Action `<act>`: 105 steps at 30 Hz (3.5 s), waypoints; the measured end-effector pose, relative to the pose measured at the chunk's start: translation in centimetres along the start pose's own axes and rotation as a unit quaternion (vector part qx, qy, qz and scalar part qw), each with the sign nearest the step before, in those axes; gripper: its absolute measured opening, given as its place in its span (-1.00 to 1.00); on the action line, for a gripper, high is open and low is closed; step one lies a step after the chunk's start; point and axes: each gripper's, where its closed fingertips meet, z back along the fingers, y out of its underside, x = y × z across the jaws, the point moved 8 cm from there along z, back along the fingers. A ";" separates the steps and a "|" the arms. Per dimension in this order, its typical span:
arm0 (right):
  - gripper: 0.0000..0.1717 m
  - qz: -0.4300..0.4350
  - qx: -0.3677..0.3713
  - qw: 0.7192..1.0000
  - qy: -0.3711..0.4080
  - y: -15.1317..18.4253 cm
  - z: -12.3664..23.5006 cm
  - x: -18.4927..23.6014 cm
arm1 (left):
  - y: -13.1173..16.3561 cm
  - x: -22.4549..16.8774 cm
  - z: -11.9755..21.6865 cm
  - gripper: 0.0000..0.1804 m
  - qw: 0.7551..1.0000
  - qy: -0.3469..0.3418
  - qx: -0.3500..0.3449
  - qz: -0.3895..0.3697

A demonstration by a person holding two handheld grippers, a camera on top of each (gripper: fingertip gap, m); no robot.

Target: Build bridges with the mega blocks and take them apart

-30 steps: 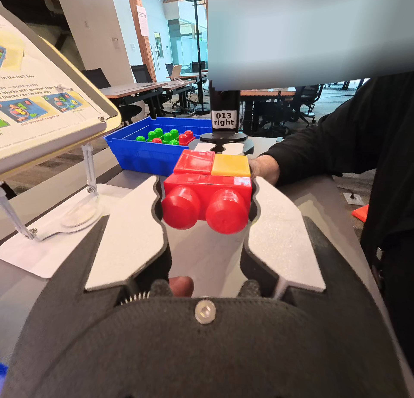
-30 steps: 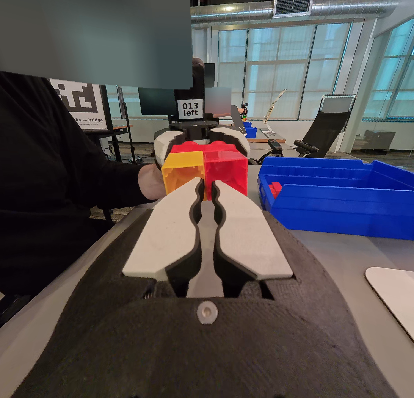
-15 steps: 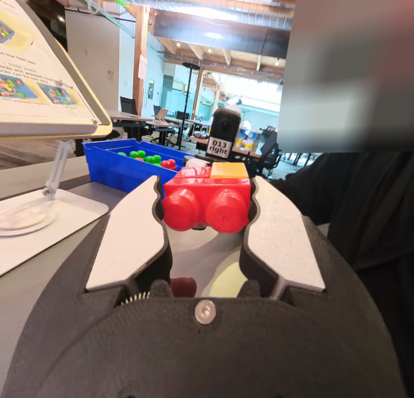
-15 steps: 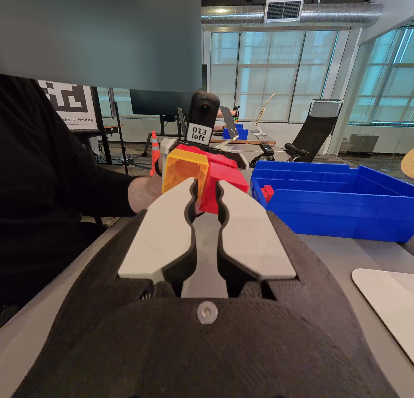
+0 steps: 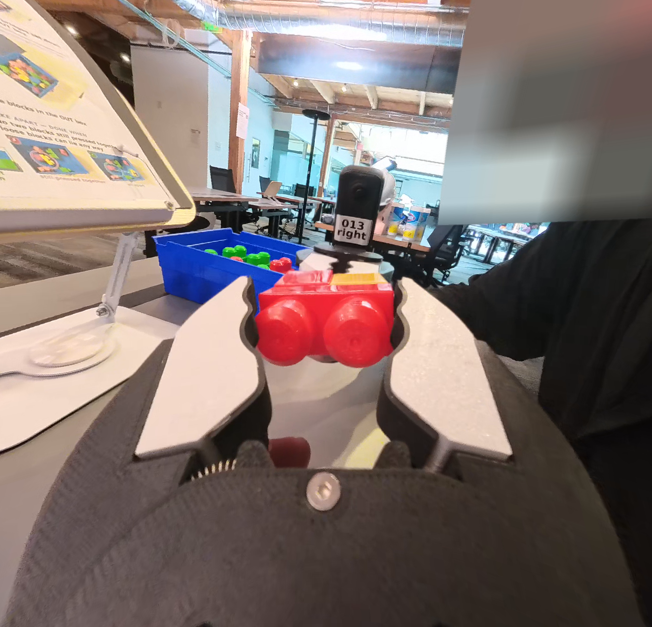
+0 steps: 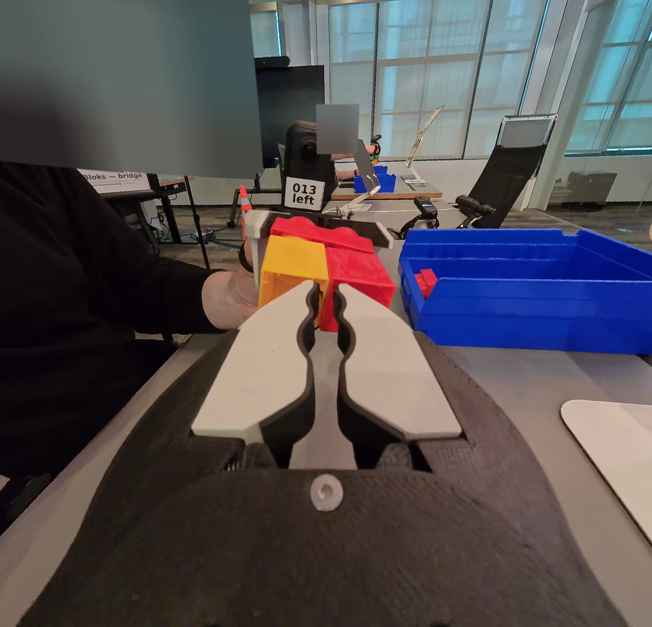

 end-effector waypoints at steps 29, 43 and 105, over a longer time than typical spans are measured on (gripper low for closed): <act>-0.95 -0.032 -0.094 0.995 0.001 -1.8 -1.8 1.6 | -1.9 -1.1 0.1 -0.19 0.987 0.019 -0.156 0.017; -0.95 -0.081 -0.127 0.989 -0.002 -1.5 -3.3 2.1 | -2.8 -2.4 0.7 -0.31 0.985 -0.023 -0.157 -0.063; -0.91 0.357 0.112 0.927 0.009 -2.6 -2.5 4.1 | 1.9 -1.7 -0.2 -0.58 0.963 0.133 -0.055 0.229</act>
